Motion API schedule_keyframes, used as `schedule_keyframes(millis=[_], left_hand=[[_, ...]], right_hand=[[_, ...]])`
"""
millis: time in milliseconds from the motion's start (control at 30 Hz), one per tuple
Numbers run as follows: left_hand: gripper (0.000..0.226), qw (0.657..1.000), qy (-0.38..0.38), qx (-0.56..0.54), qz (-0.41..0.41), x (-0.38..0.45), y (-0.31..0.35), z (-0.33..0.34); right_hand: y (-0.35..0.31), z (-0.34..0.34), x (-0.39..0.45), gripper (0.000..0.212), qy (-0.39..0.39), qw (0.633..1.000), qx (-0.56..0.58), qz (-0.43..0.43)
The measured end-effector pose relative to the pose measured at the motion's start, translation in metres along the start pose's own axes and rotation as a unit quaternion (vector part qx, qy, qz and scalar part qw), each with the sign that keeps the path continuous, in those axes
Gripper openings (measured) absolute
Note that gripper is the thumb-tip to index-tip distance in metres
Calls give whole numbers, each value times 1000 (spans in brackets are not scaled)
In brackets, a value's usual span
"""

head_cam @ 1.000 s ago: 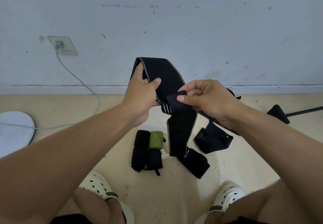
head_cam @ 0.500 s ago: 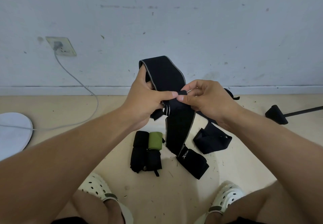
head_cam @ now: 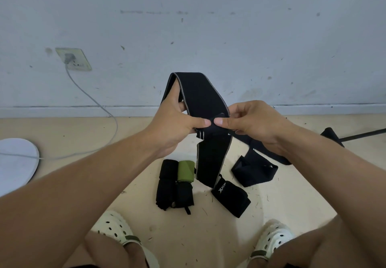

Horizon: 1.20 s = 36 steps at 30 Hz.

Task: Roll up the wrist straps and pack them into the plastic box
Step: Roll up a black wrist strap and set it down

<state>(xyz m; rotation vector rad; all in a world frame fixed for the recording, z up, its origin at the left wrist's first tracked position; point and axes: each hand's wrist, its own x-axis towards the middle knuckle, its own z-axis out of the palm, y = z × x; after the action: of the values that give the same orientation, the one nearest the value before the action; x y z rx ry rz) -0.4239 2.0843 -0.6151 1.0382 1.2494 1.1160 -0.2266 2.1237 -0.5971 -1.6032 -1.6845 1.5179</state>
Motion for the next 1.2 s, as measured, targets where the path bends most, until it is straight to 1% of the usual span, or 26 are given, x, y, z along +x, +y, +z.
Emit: schedule_keyframes(millis=[133, 233, 333, 667, 933, 967, 1000, 1033, 1067, 1100, 1133, 1167, 1200], left_hand=[[100, 1000, -7, 6, 2, -1, 0, 0], [100, 1000, -9, -7, 1, -1, 0, 1], [100, 1000, -9, -7, 4, -2, 0, 3], [101, 1000, 3, 23, 16, 0, -4, 4], [99, 998, 14, 59, 32, -2, -3, 4], [97, 997, 13, 66, 32, -2, -3, 4], [91, 997, 11, 69, 28, -3, -2, 4], [79, 997, 9, 67, 20, -4, 0, 5], [63, 998, 11, 61, 9, -4, 2, 5], [47, 998, 18, 59, -5, -5, 3, 5], [32, 998, 27, 61, -20, -5, 5, 5], [20, 996, 37, 70, -31, -6, 5, 5], [12, 995, 40, 80, -37, -7, 7, 6]], right_hand=[[1, -5, 1, 21, -25, 999, -7, 18], [0, -6, 1, 27, -41, 999, 7, 14], [1, -6, 0, 23, -47, 999, 21, 10], [-2, 3, -2, 19, -7, 1000, -11, -27], [-1, 4, -5, 28, 0, 997, -62, -34], [-2, 4, -6, 32, 7, 996, -79, -33], [-2, 4, -6, 40, 15, 994, -103, -36], [-3, 4, -7, 50, 26, 991, -123, -36], [-3, 4, -7, 56, 39, 989, -133, -40], [-4, 2, -8, 57, 58, 988, -135, -41], [-4, 0, -7, 52, 71, 988, -133, -41], [-5, 0, -7, 42, 88, 988, -117, -47], [-4, -1, -6, 26, 96, 987, -118, -59]])
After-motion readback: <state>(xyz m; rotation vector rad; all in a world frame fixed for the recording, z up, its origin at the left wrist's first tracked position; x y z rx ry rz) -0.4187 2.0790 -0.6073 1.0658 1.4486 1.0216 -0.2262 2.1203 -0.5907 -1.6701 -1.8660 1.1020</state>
